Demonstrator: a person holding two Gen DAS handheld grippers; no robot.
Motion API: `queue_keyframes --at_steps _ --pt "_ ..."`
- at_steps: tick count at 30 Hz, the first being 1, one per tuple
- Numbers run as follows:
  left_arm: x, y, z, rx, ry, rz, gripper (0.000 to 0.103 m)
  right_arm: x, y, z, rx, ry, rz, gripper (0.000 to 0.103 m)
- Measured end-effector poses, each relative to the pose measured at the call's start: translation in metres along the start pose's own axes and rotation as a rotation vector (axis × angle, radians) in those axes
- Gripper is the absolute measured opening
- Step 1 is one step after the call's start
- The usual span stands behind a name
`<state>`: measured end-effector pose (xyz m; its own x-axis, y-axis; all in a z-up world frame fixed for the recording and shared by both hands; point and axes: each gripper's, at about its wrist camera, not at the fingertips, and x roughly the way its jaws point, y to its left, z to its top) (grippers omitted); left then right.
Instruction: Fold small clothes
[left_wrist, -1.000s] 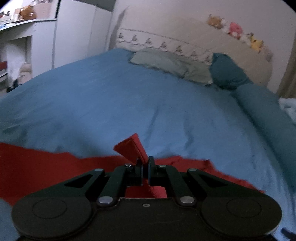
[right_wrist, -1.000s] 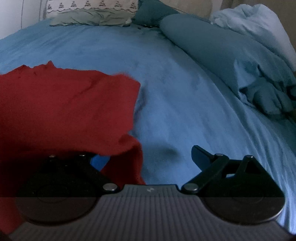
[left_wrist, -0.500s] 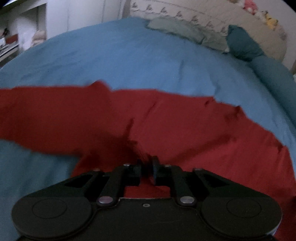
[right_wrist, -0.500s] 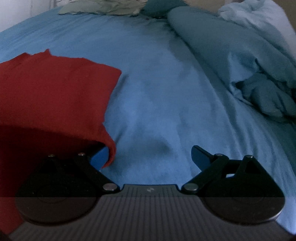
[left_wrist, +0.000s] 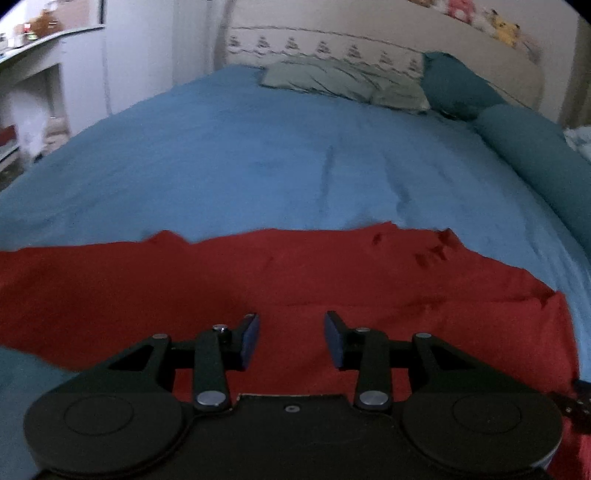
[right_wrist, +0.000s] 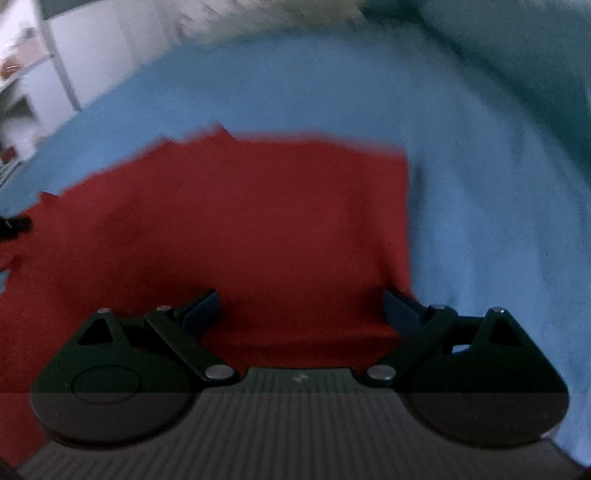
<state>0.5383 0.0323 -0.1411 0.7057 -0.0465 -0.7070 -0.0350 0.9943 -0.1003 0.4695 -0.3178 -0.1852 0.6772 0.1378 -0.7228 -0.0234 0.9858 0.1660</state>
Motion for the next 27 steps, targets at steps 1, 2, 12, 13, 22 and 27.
queue_keyframes --at_steps 1,2,12,13,22,27 --pt "0.006 -0.001 -0.001 0.004 0.012 -0.009 0.043 -0.004 0.001 -0.002 -0.009 0.003 -0.003 0.103" --pt "0.012 -0.002 -0.003 0.006 0.028 -0.017 0.043 -0.006 0.003 -0.002 -0.026 0.015 -0.007 0.103" --pt "0.036 0.002 -0.015 0.015 0.093 -0.032 0.046 0.044 0.005 0.074 -0.094 -0.04 0.007 0.103" --pt "0.037 0.004 -0.015 -0.003 0.092 -0.039 0.046 0.061 -0.003 0.079 -0.069 -0.021 -0.025 0.103" --pt "0.028 0.005 -0.01 0.005 0.08 -0.043 0.049 0.058 -0.013 0.087 -0.074 -0.044 -0.031 0.103" --pt "-0.006 0.013 -0.017 0.008 0.072 -0.01 0.068 0.001 -0.007 0.064 -0.04 -0.065 0.037 0.103"
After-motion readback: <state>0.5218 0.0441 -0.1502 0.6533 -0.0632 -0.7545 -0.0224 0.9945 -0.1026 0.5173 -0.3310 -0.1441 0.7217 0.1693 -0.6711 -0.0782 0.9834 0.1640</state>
